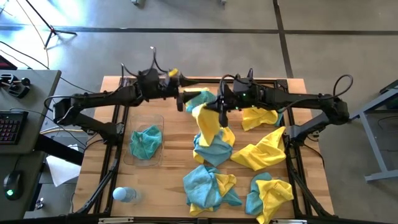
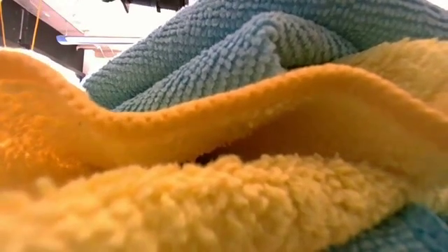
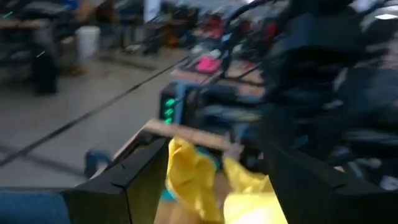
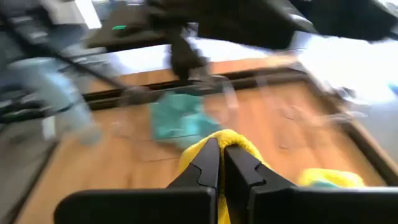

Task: Sort microfiber towel by color & place in baskets
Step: Put the yellow microfiber cloth into the top transparent bin

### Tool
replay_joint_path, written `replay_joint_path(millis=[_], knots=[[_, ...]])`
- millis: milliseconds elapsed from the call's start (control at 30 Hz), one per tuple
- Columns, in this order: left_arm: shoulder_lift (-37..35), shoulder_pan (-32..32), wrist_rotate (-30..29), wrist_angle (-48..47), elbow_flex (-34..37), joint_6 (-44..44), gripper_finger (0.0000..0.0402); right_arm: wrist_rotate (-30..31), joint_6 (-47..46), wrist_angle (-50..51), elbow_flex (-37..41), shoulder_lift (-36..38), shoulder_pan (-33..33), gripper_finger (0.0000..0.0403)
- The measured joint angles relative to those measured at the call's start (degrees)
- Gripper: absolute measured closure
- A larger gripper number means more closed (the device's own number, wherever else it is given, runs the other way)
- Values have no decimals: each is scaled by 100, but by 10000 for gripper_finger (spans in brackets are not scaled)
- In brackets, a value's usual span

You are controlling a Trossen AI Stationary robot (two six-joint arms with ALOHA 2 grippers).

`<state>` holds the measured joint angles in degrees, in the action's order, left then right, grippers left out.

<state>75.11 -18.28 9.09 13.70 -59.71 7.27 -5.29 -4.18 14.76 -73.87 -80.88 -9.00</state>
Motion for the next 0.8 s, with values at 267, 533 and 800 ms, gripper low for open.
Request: replay_joint_path(millis=[267,533,800], knots=[[100,9,852,-162,-1,-153,149,174,166,-1150,-2,0,-113,403],[323,75,729,-544,-1,-153,152,48,454,-1636,-2,0,-113,403],[351,112,296,-1293,1,-178,243,431,321,-1596,-2,0,-116,399]])
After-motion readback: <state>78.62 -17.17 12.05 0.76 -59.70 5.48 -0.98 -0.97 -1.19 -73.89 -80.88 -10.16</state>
